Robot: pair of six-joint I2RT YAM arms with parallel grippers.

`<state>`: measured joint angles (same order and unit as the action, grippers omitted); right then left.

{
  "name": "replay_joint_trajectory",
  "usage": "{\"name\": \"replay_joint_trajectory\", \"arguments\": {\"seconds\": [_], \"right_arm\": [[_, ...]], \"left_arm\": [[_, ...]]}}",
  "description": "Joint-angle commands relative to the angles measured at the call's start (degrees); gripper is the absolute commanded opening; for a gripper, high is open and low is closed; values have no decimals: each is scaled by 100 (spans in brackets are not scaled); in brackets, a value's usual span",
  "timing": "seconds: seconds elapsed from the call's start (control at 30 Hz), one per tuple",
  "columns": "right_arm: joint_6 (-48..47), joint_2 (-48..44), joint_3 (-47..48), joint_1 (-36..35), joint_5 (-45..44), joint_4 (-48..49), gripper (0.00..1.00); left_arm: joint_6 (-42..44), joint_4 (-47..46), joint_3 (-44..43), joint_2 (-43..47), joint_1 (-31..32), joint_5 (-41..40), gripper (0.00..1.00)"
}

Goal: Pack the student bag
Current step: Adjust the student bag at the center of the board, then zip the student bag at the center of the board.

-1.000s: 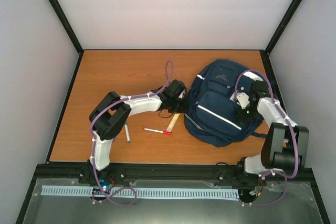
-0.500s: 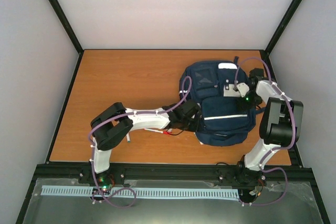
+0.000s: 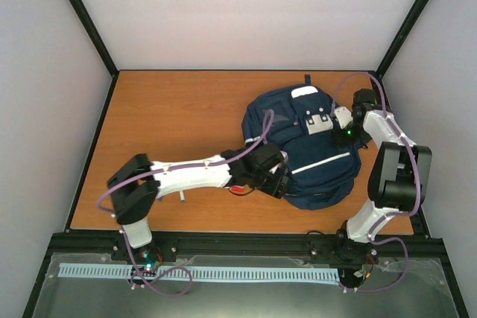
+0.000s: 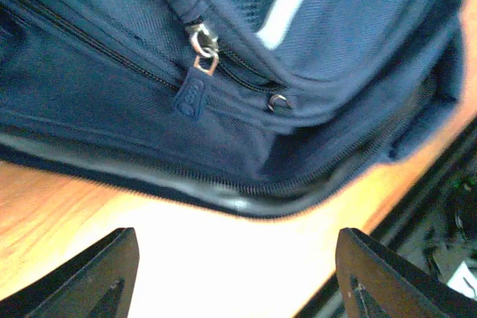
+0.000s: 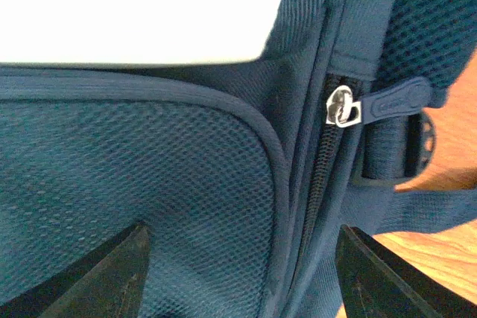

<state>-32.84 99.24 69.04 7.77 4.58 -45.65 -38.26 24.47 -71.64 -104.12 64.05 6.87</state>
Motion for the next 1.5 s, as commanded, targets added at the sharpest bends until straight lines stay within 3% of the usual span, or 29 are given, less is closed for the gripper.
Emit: {"name": "replay_joint_trajectory", "arguments": {"seconds": [0.0, 0.23, 0.33, 0.4, 0.7, 1.0, 1.2, 1.3, 1.4, 1.47], "right_arm": [[-19, -808, -19, -53, 282, -216, 71], [-263, -1682, -192, -83, 636, -690, 72], [-652, -2011, -370, -146, 1133, -920, 71], [-979, -2252, -603, -176, 1458, -1002, 70], [-1275, -2458, -1613, -298, 1589, -728, 63], [-1267, -2263, -1752, -296, 1690, -614, 60], [-1458, -2805, -1537, -443, 2352, -1082, 60], [-1537, -3310, -1612, -942, 2564, -1229, 67], [-1390, -3702, -1820, -1903, 2428, -1073, 72], [-1194, -3803, -1989, -2537, 2143, -833, 73]], "left_arm": [[826, 887, 174, 1070, -267, -345, 76], [1463, 876, 679, 1740, -1473, -103, 77], [1680, 727, 633, 1552, -1913, 458, 72], [1737, 523, 555, 1364, -2242, 1245, 63], [1644, -137, 244, 329, -2298, 2127, 34], [1304, -644, 505, -41, -2132, 2007, 21], [1048, -926, 778, 59, -2074, 1676, 20], [879, -1136, 1109, 469, -2060, 1418, 32], [585, -1401, 1553, 948, -2055, 1042, 48], [273, -1584, 1782, 1141, -2062, 856, 50]]}}
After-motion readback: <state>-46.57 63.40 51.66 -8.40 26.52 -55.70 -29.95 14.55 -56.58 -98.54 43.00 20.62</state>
